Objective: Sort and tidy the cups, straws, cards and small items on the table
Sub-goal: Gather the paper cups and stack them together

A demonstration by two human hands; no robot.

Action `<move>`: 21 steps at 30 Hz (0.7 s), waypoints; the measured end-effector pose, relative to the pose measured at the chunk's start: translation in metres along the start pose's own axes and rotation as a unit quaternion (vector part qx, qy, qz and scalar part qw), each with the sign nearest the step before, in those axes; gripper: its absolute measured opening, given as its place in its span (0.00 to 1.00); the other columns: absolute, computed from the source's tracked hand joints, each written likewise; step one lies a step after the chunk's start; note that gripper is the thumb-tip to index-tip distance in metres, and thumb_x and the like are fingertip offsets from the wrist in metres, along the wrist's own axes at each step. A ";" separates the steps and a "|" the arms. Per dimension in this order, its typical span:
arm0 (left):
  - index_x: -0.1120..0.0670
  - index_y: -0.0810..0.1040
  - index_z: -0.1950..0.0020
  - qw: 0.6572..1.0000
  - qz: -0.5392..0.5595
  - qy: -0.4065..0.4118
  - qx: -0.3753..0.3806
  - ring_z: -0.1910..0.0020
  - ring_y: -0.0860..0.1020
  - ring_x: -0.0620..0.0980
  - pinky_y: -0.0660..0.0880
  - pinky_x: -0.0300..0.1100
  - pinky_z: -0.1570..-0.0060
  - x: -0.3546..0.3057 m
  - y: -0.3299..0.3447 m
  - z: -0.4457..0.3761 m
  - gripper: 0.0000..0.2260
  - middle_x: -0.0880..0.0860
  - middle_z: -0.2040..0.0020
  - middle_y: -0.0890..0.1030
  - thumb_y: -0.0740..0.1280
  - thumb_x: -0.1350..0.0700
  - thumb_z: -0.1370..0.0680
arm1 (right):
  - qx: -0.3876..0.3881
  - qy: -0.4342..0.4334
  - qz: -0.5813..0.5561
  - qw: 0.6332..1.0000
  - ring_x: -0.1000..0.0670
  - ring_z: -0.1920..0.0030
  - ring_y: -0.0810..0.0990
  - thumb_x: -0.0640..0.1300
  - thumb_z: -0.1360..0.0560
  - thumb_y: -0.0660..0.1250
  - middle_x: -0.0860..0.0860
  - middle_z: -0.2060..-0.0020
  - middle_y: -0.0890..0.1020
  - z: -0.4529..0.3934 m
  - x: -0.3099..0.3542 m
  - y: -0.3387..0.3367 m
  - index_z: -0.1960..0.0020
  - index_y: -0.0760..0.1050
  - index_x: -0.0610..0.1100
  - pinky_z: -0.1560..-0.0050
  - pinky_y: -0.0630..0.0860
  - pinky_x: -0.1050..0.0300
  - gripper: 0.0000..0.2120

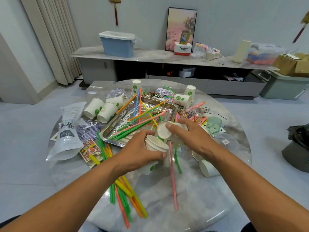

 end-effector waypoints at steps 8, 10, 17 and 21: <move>0.44 0.78 0.40 0.996 0.058 0.057 -0.020 0.49 0.84 0.54 0.82 0.58 0.51 -0.009 -0.002 -0.004 0.23 0.49 0.48 0.85 0.79 0.58 0.32 | -0.057 -0.345 0.181 0.919 0.52 0.44 0.70 0.59 0.19 0.60 0.55 0.46 0.70 0.029 0.055 0.023 0.22 0.65 0.56 0.42 0.71 0.51 0.26; 0.44 0.75 0.36 0.995 0.075 0.059 -0.040 0.47 0.83 0.49 0.82 0.51 0.49 -0.006 -0.005 -0.004 0.29 0.46 0.46 0.84 0.80 0.55 0.34 | -0.046 -0.387 0.197 0.899 0.46 0.47 0.71 0.49 0.15 0.57 0.52 0.48 0.75 0.035 0.061 0.027 0.21 0.65 0.51 0.43 0.69 0.50 0.22; 0.34 0.57 0.23 0.988 0.111 0.077 -0.070 0.45 0.82 0.43 0.78 0.35 0.48 -0.007 -0.014 -0.006 0.49 0.48 0.40 0.82 0.81 0.62 0.33 | -0.062 -0.332 0.089 0.937 0.52 0.39 0.75 0.50 0.15 0.55 0.51 0.41 0.79 0.028 0.054 0.015 0.31 0.77 0.48 0.36 0.69 0.56 0.18; 0.33 0.67 0.32 0.989 0.097 0.079 -0.081 0.49 0.81 0.45 0.78 0.36 0.51 -0.010 -0.014 -0.006 0.40 0.50 0.44 0.81 0.82 0.56 0.36 | -0.184 -0.065 0.263 0.945 0.42 0.34 0.73 0.57 0.20 0.64 0.47 0.35 0.78 -0.003 0.016 -0.044 0.32 0.76 0.54 0.34 0.68 0.45 0.18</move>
Point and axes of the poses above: each hand's wrist, its own z-axis away from the middle knuckle, its own y-axis out of the palm, x = y × z, the point moved 7 cm from there along -z, towards the middle knuckle
